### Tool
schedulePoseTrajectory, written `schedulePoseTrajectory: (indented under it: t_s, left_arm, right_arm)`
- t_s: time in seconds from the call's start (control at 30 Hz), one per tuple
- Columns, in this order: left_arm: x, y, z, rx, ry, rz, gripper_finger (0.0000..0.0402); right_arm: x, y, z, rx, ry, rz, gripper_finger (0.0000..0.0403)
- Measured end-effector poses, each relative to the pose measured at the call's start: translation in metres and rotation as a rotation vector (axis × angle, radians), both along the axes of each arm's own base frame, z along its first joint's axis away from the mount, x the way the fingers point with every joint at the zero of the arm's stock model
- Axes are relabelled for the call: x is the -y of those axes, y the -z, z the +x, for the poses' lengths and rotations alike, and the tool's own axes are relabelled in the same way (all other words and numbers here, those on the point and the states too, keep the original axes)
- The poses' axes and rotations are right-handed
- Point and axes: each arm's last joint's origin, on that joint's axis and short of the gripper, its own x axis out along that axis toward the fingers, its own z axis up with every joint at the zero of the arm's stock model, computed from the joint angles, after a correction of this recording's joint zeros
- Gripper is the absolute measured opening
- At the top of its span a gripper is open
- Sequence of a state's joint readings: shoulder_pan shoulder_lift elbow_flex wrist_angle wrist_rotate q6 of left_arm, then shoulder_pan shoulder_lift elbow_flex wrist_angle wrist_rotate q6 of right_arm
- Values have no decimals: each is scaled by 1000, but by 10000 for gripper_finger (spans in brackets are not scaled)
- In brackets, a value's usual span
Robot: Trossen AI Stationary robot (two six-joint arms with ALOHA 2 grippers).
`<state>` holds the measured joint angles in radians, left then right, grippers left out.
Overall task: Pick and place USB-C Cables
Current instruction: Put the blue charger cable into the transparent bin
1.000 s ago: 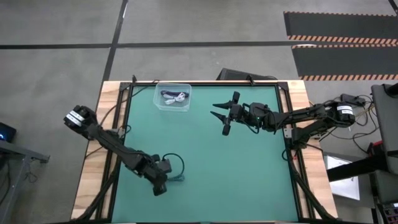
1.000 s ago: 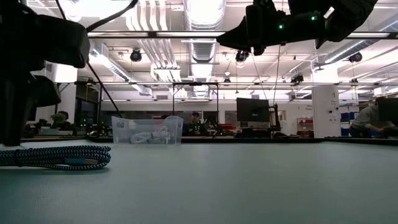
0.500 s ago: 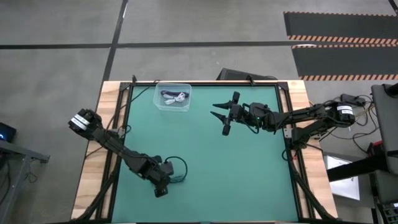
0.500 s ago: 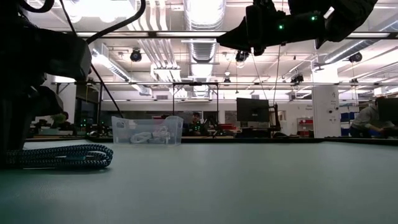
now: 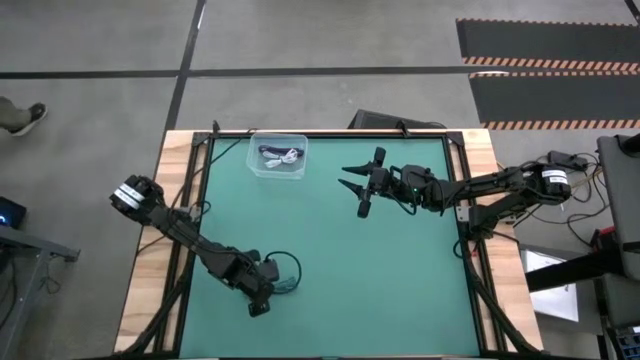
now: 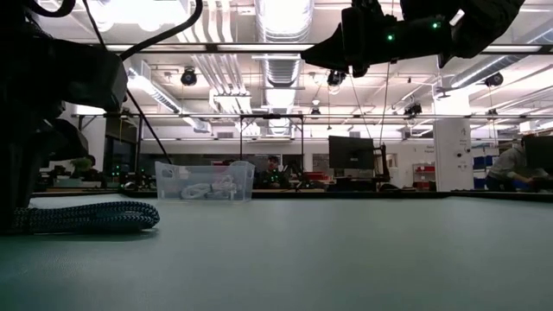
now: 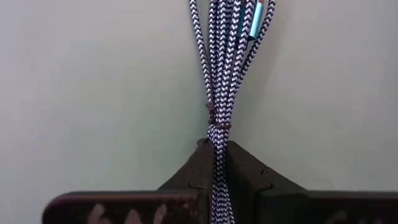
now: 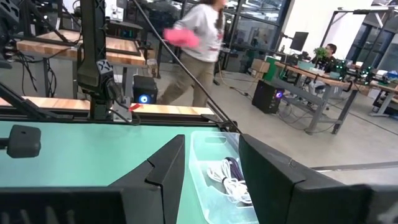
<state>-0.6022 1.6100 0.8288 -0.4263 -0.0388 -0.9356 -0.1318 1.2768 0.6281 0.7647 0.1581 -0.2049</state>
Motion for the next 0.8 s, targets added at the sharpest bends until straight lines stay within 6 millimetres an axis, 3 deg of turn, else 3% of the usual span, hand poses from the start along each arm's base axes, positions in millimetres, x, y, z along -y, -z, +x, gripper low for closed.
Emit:
schedulePoseTrajectory:
  t_s: [0.33, 0.63, 0.8]
  left_arm:
    - [-2, -7, -2, 27, 20, 5, 6]
    - [-12, -29, -3, 99, 25, -16, 4]
    - [-22, -47, 1, 104, 64, 24, 4]
  right_arm:
    - [0, 0, 0, -3, 0, -4, 144]
    - [-1, 1, 0, 1, -19, 28, 144]
    - [-6, 1, 1, 7, -111, 66, 144]
